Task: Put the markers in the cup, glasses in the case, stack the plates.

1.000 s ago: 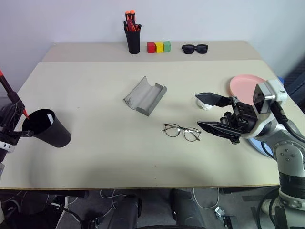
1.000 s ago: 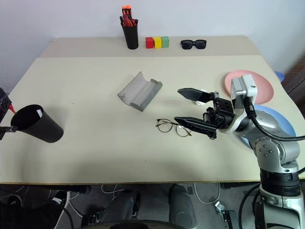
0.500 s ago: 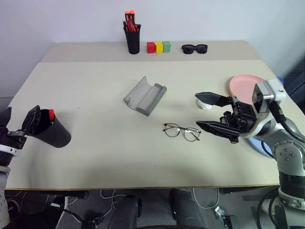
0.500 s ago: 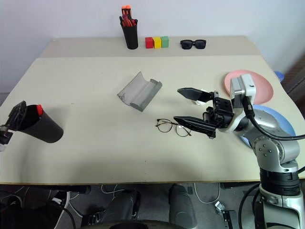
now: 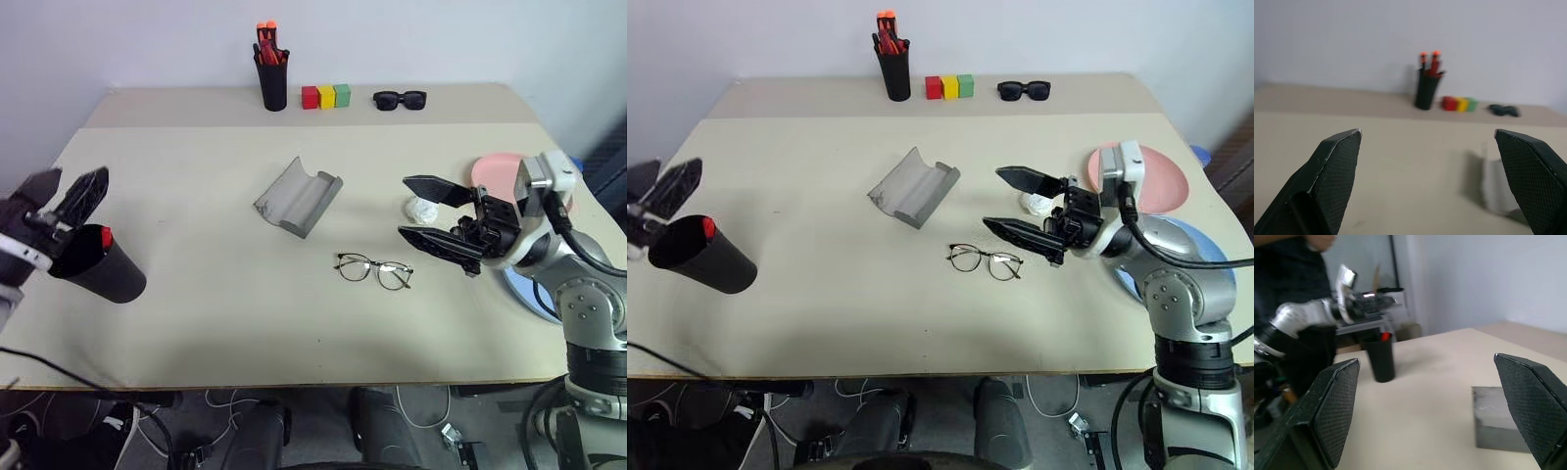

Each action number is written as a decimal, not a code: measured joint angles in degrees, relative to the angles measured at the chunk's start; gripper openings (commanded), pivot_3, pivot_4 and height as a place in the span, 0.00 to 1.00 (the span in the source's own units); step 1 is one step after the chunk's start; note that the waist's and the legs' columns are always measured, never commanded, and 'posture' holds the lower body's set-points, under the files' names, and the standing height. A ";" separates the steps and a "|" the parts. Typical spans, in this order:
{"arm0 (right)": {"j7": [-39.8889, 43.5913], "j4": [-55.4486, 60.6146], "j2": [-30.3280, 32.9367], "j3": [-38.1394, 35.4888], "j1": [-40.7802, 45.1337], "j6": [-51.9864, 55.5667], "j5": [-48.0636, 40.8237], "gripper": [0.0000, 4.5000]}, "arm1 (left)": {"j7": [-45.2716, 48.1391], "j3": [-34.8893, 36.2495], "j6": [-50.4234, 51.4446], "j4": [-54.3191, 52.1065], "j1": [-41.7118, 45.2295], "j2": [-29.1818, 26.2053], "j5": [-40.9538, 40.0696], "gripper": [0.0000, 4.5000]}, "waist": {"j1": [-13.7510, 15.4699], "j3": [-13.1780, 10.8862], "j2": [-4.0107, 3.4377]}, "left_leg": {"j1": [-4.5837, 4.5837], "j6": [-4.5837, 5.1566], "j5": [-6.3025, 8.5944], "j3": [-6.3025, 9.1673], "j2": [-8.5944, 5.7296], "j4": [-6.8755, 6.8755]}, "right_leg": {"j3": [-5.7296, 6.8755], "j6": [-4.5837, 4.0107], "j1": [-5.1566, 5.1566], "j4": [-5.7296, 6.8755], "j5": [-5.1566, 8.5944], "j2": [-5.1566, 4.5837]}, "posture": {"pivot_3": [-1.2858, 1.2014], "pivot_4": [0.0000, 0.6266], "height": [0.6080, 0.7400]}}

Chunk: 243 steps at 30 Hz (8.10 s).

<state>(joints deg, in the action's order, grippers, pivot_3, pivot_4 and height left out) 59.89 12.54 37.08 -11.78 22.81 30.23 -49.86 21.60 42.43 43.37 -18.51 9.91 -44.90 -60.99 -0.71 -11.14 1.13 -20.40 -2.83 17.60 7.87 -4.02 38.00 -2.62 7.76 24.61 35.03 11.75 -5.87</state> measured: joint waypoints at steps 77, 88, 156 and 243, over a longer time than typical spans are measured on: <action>-2.83 0.71 1.85 -1.02 -6.41 -3.17 8.14 1.00 | 50.84 -57.63 -35.79 48.35 37.77 8.97 52.43 0.00 | -0.05 -0.02 -0.02 | -0.13 0.02 0.00 -0.02 -0.07 -0.01 | -0.03 0.04 0.10 -0.02 -0.02 -0.01 | 0.52 0.24 1.00; -2.96 0.76 1.85 -1.03 -6.44 -3.13 8.07 1.00 | 58.47 -56.72 -51.95 65.94 44.55 13.30 55.38 0.00 | 0.07 -0.02 -0.01 | -0.16 0.04 0.01 -0.01 -0.08 0.03 | -0.02 0.04 0.10 0.00 -0.02 -0.01 | 0.52 0.24 1.00; -10.15 3.00 9.90 23.33 6.39 12.40 28.05 1.00 | 67.31 -40.77 -26.33 49.24 41.14 7.56 45.65 1.00 | -0.31 -0.03 -0.01 | -0.26 0.17 0.07 -0.01 -0.06 0.17 | -0.02 0.07 0.26 0.18 -0.04 0.01 | 0.52 0.24 1.00; -15.38 -26.50 -24.16 30.34 25.51 -3.14 44.91 0.01 | 56.94 -39.35 -29.19 47.77 35.50 1.16 42.85 1.00 | -2.13 0.00 -0.01 | -1.02 -0.46 -0.28 0.02 -0.08 0.16 | 0.01 -0.05 1.21 0.50 -0.14 0.00 | 0.52 0.24 1.00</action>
<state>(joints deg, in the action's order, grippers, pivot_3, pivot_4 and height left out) 44.50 -13.97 12.92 18.56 48.32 27.09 -4.95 78.53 3.07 14.18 29.26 45.41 -43.74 -18.14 -2.85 -11.14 1.12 -21.42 -3.29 17.33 7.90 -4.10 38.16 -2.61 7.71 25.82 35.53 11.62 -5.87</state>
